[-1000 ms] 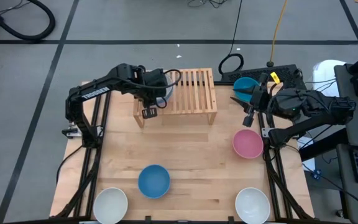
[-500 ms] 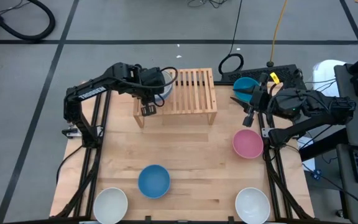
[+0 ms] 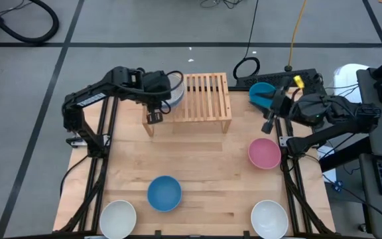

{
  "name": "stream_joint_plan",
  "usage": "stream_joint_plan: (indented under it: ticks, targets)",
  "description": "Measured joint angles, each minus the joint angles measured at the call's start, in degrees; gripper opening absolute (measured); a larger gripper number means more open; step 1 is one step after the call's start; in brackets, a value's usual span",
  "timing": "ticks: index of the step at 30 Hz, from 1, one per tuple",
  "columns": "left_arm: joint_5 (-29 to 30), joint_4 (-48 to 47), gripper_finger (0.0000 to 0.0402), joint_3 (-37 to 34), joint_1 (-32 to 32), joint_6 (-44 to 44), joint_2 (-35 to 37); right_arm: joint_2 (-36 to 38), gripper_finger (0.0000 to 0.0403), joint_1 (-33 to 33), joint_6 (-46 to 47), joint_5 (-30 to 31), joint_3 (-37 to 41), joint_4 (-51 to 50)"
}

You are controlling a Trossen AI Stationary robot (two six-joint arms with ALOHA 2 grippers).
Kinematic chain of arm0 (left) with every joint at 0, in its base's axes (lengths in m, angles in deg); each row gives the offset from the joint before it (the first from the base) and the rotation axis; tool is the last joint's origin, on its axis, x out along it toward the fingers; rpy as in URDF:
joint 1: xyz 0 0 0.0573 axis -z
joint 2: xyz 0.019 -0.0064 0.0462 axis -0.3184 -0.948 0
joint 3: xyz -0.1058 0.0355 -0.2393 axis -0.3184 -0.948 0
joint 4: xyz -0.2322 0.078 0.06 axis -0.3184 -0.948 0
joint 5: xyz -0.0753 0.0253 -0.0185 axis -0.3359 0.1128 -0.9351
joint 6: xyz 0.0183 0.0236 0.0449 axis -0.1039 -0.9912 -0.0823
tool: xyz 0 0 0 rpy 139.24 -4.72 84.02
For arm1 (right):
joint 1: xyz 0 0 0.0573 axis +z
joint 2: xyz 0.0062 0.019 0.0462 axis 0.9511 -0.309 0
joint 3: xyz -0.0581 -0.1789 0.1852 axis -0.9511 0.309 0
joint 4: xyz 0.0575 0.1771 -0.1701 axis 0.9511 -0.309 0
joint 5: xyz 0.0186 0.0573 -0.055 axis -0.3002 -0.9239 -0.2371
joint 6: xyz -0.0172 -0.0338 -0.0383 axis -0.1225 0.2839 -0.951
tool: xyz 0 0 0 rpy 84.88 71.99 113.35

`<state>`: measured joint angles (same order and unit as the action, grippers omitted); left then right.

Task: Place and stack bowls onto a shelf
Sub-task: Stack the top blue bowl on top of the gray bowl on the shelf

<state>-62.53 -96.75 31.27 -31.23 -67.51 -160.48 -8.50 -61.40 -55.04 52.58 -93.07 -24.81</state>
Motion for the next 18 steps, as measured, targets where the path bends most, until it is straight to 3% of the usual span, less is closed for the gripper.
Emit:
stream_joint_plan:
  ticks: [18]
  targets:
    - [-0.2, 2.0, 0.0056, 0.0, 0.4, 6.5, 17.8, 3.1, 0.0121, -0.1, 9.9, 7.5, 0.0, -12.9]
